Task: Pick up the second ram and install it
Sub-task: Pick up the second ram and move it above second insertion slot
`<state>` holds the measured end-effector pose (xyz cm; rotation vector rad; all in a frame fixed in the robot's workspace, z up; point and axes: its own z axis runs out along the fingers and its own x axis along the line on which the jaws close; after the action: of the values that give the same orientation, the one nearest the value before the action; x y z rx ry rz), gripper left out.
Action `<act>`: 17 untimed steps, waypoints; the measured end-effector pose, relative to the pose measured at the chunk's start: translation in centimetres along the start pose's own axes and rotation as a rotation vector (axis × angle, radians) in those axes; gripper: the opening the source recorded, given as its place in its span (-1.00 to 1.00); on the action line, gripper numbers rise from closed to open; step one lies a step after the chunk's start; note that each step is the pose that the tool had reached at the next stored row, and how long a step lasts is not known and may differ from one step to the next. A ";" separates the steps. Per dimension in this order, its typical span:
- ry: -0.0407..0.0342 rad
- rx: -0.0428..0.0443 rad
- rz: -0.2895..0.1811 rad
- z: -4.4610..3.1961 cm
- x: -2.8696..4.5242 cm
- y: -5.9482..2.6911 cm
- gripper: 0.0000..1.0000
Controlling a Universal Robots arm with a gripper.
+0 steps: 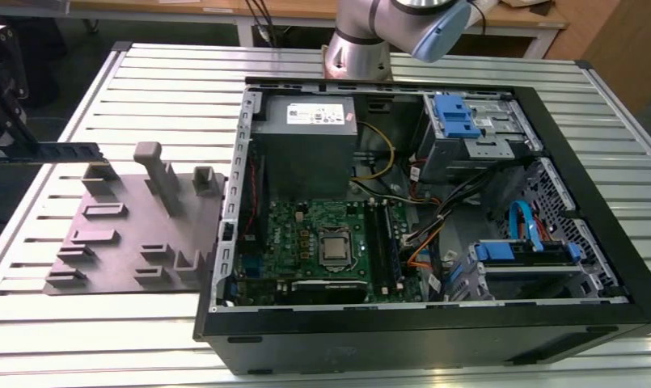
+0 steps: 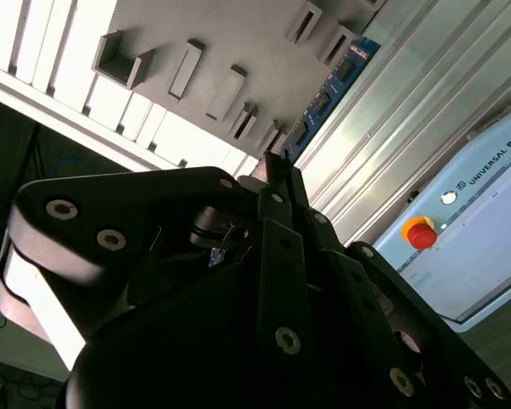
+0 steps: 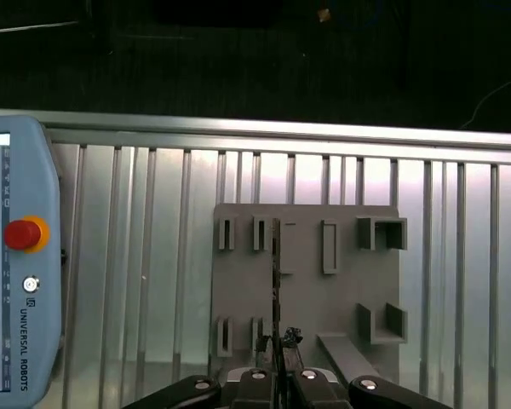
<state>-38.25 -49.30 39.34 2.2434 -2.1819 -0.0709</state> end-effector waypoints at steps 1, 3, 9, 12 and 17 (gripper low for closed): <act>-0.0002 0.0000 0.000 0.00 0.00 0.00 -0.73; -0.0003 -0.0001 0.000 -0.01 0.00 -0.01 -0.73; -0.0004 -0.0001 0.000 -0.06 0.04 -1.37 -0.73; -0.0003 -0.0001 0.000 -0.10 0.07 -2.33 -0.73; -0.0003 -0.0002 0.000 -0.17 0.11 -3.96 -0.73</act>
<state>-34.28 -49.31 39.35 2.2435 -2.1818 -0.0715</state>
